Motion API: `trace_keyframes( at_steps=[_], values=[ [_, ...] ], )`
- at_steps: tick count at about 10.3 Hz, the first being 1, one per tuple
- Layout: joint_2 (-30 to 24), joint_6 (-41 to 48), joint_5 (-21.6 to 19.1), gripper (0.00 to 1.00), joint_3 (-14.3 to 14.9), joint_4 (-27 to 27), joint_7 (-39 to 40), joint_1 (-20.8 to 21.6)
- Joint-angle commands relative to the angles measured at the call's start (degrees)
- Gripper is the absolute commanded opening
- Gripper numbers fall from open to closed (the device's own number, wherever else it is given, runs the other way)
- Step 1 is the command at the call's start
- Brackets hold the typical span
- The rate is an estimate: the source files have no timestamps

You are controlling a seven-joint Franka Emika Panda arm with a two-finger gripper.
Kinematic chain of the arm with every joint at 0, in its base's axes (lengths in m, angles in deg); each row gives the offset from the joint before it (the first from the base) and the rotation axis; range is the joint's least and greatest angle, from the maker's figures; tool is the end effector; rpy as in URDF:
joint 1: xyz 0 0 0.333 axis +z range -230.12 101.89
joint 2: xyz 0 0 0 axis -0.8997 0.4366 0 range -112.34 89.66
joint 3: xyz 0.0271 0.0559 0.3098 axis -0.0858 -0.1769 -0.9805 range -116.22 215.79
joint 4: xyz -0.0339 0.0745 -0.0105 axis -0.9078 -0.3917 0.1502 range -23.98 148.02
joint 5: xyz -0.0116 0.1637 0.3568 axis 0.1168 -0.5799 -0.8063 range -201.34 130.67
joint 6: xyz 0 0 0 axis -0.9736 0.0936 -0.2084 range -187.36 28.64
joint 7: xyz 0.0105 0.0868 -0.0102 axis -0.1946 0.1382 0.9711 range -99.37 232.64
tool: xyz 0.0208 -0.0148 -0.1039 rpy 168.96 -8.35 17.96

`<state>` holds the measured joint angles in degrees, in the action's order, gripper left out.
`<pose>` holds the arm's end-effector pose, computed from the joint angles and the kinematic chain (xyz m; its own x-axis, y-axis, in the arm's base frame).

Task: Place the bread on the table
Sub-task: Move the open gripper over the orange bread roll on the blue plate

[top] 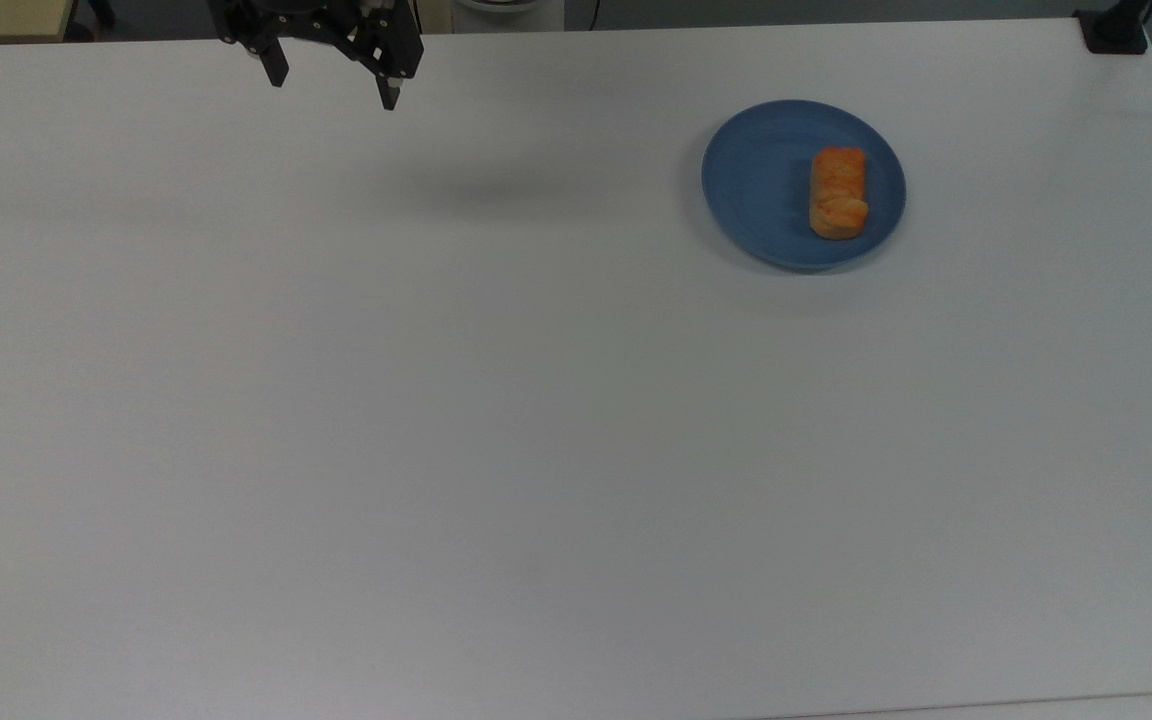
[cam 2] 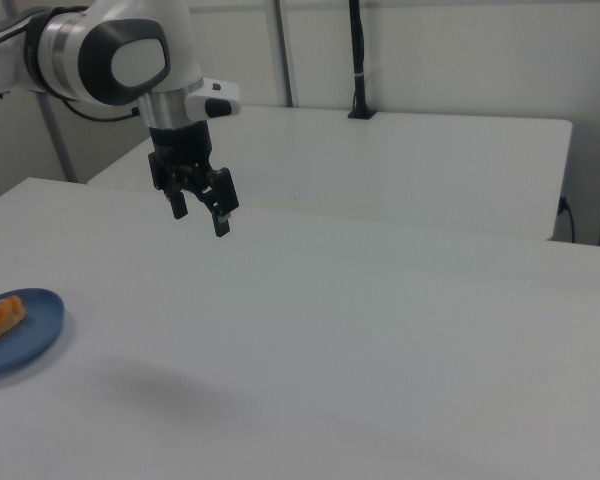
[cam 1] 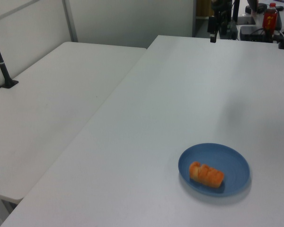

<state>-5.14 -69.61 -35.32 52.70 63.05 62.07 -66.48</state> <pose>0.5931 -0.0533 0.5649 0.9853 -0.1707 0.0011 -0.1707 -0.9853 0.0057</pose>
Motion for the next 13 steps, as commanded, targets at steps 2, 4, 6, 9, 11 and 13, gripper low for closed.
trace_keyframes(
  at_steps=[2,4,6,9,11,13],
  values=[
    [-0.7,0.6,-1.3,1.00,0.1,0.6,0.8,0.0],
    [-0.7,1.0,-1.4,1.00,0.2,-0.8,0.7,-0.4],
    [-0.9,1.4,-2.5,1.00,0.3,-1.0,0.7,-0.6],
    [-0.3,0.7,-3.1,1.00,0.0,-1.0,-1.0,-0.2],
    [-0.3,1.0,-4.1,1.00,-0.4,-1.0,-1.3,2.5],
    [-0.3,1.2,-4.5,1.00,-3.0,-0.9,-7.9,9.5]
  ],
)
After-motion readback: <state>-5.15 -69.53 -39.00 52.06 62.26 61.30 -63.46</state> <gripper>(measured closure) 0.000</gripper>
